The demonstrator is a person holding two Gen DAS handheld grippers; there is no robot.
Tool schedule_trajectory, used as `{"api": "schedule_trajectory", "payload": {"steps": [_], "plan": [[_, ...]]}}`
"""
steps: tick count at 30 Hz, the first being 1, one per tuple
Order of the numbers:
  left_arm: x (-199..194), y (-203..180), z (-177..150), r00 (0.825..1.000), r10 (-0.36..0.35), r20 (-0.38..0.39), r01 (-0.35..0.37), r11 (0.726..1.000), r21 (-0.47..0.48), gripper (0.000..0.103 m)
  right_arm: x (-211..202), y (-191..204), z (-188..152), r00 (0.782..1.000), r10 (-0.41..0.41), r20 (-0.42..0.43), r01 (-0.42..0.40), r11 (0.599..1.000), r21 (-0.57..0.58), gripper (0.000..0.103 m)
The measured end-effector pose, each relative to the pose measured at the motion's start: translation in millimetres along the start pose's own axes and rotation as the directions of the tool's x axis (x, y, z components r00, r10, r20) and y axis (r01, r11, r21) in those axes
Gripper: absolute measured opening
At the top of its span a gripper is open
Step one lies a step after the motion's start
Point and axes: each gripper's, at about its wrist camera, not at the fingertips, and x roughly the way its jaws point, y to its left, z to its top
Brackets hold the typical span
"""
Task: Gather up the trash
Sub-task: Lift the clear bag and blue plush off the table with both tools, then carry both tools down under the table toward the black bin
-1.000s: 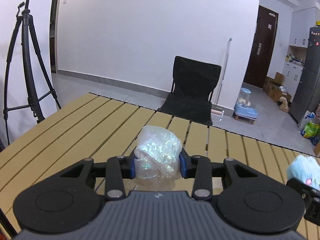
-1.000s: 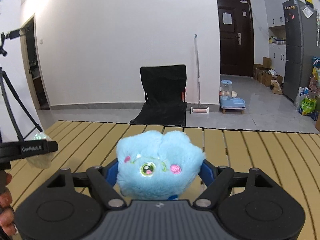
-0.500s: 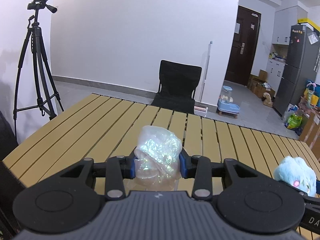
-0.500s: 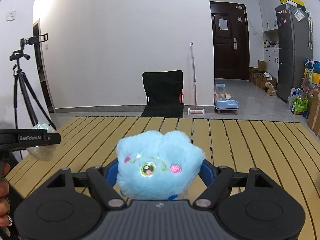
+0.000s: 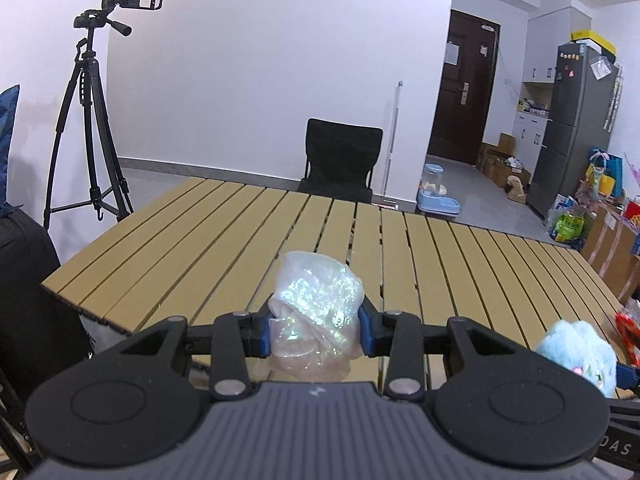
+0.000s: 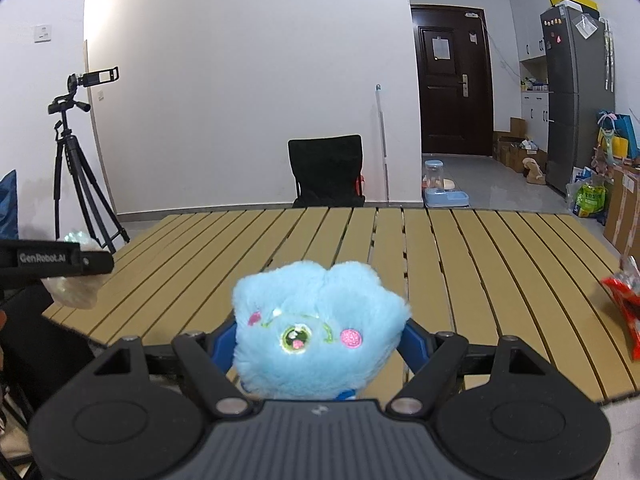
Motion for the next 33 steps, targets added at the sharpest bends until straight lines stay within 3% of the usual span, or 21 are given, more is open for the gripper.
{"api": "schedule_trajectory", "payload": {"steps": [14,33], "plan": [[-44.6,-3.9,-79.6,0.997,-0.013,-0.075,0.019,0.997,0.081,0.038,-45.2,-5.5,-67.3,0.999,-0.008,-0.036,0.009,1.000,0.006,0.078],[-44.5,-6.4,-184.5,0.975,-0.008,-0.224,0.038,0.991,0.129,0.038,-53.4,-5.2,-171.4,0.986,-0.009,-0.169,0.007,1.000,-0.010,0.078]]}}
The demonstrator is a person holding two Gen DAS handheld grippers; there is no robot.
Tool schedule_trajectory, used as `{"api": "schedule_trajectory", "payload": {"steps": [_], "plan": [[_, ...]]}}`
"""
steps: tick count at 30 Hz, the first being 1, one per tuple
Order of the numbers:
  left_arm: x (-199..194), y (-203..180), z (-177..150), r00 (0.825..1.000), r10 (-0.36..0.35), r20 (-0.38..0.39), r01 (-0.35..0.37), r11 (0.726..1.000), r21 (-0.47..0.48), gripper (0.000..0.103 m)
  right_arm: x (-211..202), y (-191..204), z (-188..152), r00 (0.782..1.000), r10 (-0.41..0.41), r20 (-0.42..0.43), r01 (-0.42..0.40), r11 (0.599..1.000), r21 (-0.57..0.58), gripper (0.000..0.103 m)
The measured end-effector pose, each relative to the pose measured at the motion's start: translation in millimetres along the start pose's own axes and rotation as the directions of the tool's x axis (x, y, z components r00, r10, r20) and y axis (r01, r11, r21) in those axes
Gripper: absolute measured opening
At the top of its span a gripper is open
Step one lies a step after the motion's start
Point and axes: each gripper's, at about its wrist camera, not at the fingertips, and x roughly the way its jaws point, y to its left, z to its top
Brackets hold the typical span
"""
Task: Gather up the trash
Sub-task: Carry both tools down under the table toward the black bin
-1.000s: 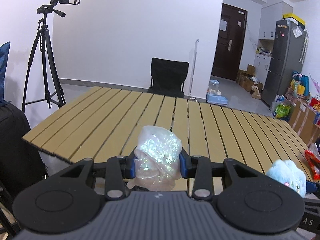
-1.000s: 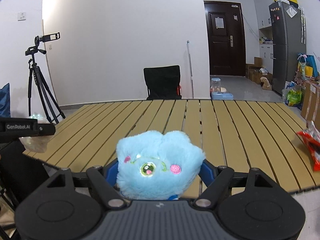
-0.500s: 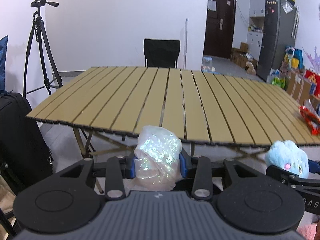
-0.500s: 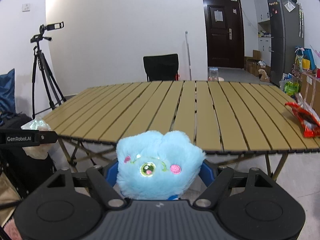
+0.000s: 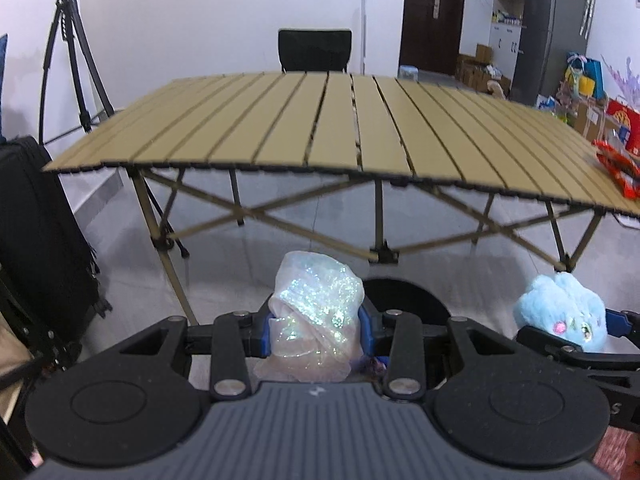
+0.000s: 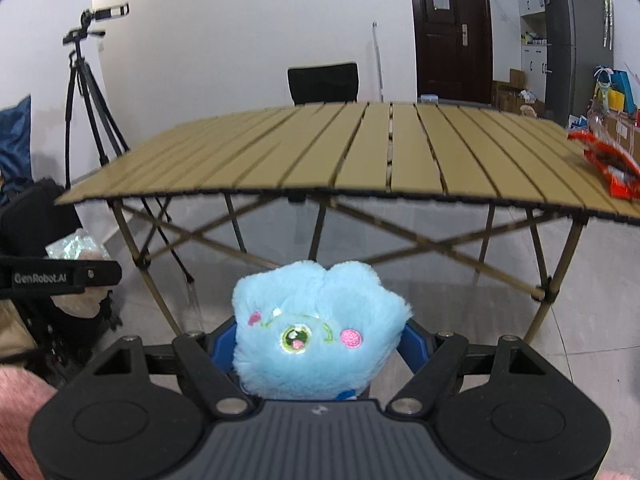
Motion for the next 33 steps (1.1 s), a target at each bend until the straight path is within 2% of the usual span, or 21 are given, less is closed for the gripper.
{"api": "schedule_trajectory", "payload": {"steps": [8,15,23,33], "plan": [[23.0,-4.9,-39.8,0.997,0.007,-0.074,-0.005,1.000,0.017,0.038,24.3,-6.8,-46.5,0.997,-0.011,-0.083,0.009,1.000,-0.026,0.078],[45.8,-8.9,-59.7,0.994,-0.007,-0.112,0.013,0.998,0.054,0.038,38.2,-18.7,-76.2,0.992,-0.020,-0.126,0.021,1.000,0.011,0.078],[73.5,-0.8,-63.8,0.989,-0.025,-0.144,0.029,0.999,0.023,0.038,46.9,-43.0,-89.3,0.986,-0.061,-0.154,0.065,0.998,0.021,0.078],[114.3,-7.1,-62.8,0.976,-0.043,-0.212,0.050,0.998,0.027,0.038,67.0,-80.9,-102.0,0.972,-0.105,-0.212,0.135,0.982,0.132,0.078]]}}
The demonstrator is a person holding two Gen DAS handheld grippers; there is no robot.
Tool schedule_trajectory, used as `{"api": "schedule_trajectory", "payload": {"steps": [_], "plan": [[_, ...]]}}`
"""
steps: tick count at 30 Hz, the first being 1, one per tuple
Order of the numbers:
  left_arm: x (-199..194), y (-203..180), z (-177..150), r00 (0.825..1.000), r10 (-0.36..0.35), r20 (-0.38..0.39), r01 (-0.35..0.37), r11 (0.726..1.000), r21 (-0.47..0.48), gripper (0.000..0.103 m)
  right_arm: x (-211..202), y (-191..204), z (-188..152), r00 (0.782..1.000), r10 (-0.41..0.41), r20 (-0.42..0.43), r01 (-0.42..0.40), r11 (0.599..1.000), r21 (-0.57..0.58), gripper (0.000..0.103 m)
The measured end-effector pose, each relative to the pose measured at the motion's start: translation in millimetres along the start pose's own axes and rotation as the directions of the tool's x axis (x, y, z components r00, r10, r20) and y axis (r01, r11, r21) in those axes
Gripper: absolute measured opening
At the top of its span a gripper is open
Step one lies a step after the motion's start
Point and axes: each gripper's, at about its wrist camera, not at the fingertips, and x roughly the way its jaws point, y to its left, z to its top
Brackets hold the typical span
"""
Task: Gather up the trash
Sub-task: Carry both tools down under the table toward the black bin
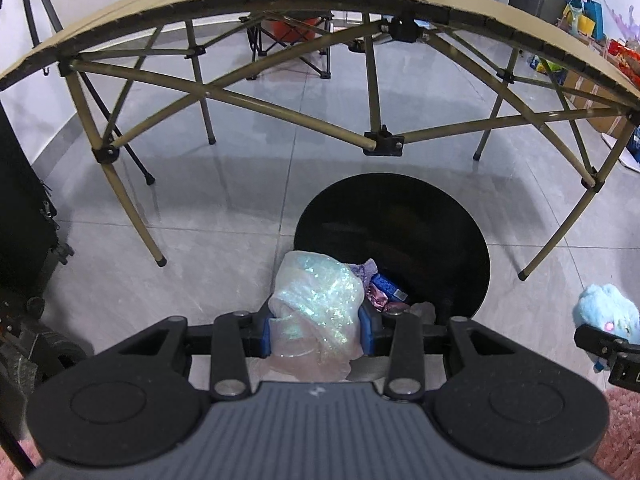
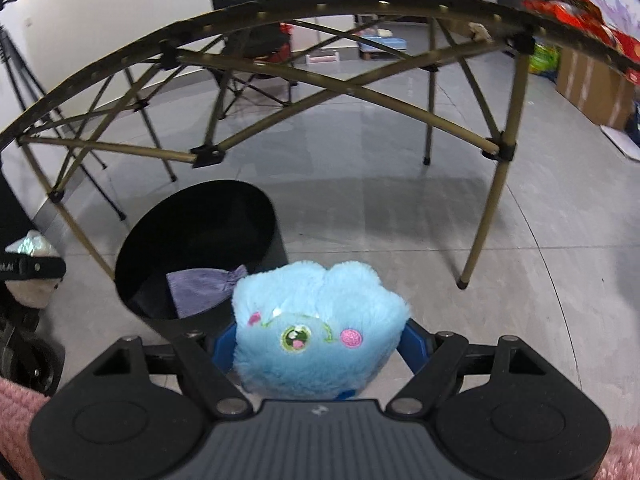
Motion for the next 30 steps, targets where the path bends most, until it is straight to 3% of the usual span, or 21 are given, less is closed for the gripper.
{"api": "schedule_trajectory", "payload": {"steps": [13,30], "plan": [[20.5,-2.9,26.0,1.000,-0.007,-0.024,0.006,0.999,-0.040,0.038,10.2,-4.4,18.5,0.999,-0.013,0.036,0.012,1.000,0.021,0.078],[58.7,-56.0,57.3,0.995,-0.039,-0.090,0.037,0.999,-0.023,0.038,38.8,-21.9,32.3,0.999,-0.023,0.027,0.022,0.999,0.048,0.078]]}}
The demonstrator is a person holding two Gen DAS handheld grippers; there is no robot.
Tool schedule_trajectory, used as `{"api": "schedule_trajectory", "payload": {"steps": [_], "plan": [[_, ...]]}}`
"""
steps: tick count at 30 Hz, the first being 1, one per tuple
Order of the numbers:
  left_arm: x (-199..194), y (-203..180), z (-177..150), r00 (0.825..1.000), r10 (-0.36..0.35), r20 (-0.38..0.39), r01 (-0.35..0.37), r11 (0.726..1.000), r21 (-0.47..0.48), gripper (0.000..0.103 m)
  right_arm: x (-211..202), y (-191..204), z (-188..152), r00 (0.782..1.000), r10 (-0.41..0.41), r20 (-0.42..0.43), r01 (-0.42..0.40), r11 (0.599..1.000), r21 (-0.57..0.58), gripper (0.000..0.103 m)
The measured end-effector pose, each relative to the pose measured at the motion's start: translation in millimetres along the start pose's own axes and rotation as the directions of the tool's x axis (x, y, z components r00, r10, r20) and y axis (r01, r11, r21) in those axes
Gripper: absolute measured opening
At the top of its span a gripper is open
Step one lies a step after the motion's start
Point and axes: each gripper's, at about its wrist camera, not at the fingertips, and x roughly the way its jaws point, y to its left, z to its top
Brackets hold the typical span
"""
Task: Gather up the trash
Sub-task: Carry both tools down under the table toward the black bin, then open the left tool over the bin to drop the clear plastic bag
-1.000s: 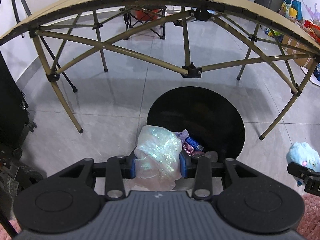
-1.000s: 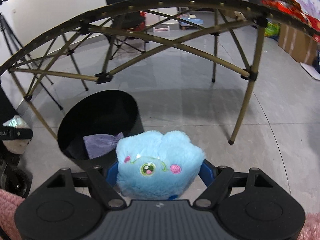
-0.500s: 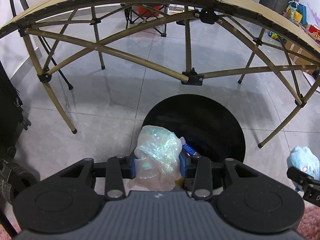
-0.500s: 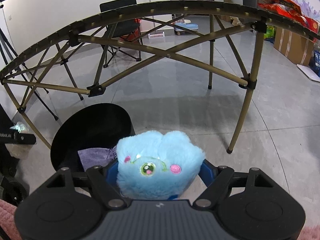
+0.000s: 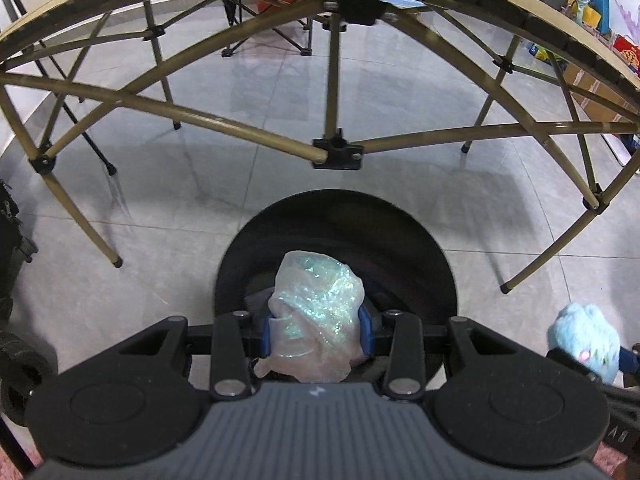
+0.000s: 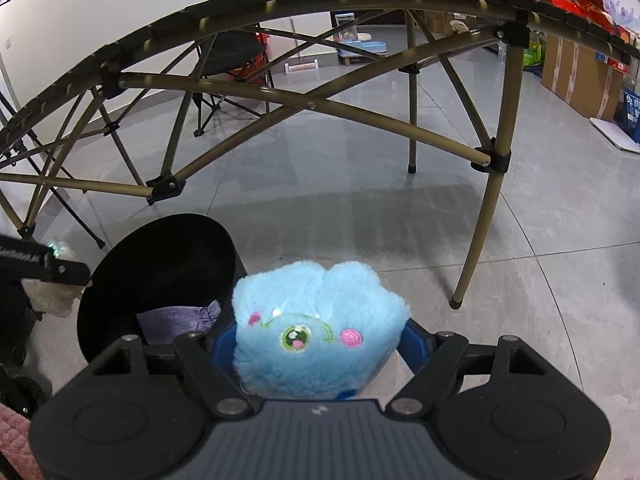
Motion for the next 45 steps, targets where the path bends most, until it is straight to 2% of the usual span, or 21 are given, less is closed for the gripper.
{"api": "schedule_trajectory", "payload": {"steps": [7,10,12,13,14,15,16,19,29,45], "plan": [[11.9,-18.7,1.9,1.000,0.007,-0.022,-0.006,1.000,0.020,0.039,4.1,-7.9,-2.4,1.000,-0.014,-0.010,0.014,1.000,0.009,0.078],[15.7,-18.1,2.0,0.999,0.015,-0.036,-0.014,1.000,0.018,0.043,6.1,-11.9,-4.0,1.000,-0.021,-0.019,0.021,1.000,0.019,0.078],[17.9,-16.1,1.6,0.999,0.021,-0.048,-0.021,1.000,0.008,0.053,5.8,-13.8,-4.6,1.000,-0.022,-0.021,0.023,0.999,0.027,0.078],[18.6,-14.9,1.3,0.998,0.019,-0.054,-0.018,1.000,0.003,0.066,5.6,-14.0,-4.6,1.000,-0.020,-0.021,0.021,0.999,0.029,0.078],[18.9,-13.7,0.9,0.998,0.016,-0.061,-0.016,1.000,-0.003,0.086,5.4,-14.1,-4.8,1.000,-0.019,-0.020,0.019,0.999,0.029,0.078],[19.2,-12.5,0.6,0.998,0.019,-0.065,-0.020,1.000,-0.010,0.096,5.0,-13.4,-5.0,1.000,-0.018,-0.020,0.019,0.999,0.026,0.078],[19.1,-11.6,0.7,0.997,0.029,-0.065,-0.030,0.999,-0.017,0.103,4.9,-12.7,-5.2,1.000,-0.019,-0.019,0.019,1.000,0.023,0.078],[19.7,-9.6,0.1,0.995,0.055,-0.080,-0.057,0.998,-0.020,0.103,5.2,-12.2,-5.7,1.000,-0.021,-0.023,0.021,1.000,0.022,0.078],[21.0,-5.7,-1.0,0.992,0.062,-0.107,-0.065,0.998,-0.025,0.103,5.1,-8.2,-7.6,0.999,-0.021,-0.031,0.021,1.000,0.009,0.078],[3.8,23.5,-3.5,0.995,0.055,-0.080,-0.059,0.997,-0.054,0.103,4.3,24.1,0.4,1.000,-0.002,-0.025,0.002,0.999,-0.035,0.078]]}}
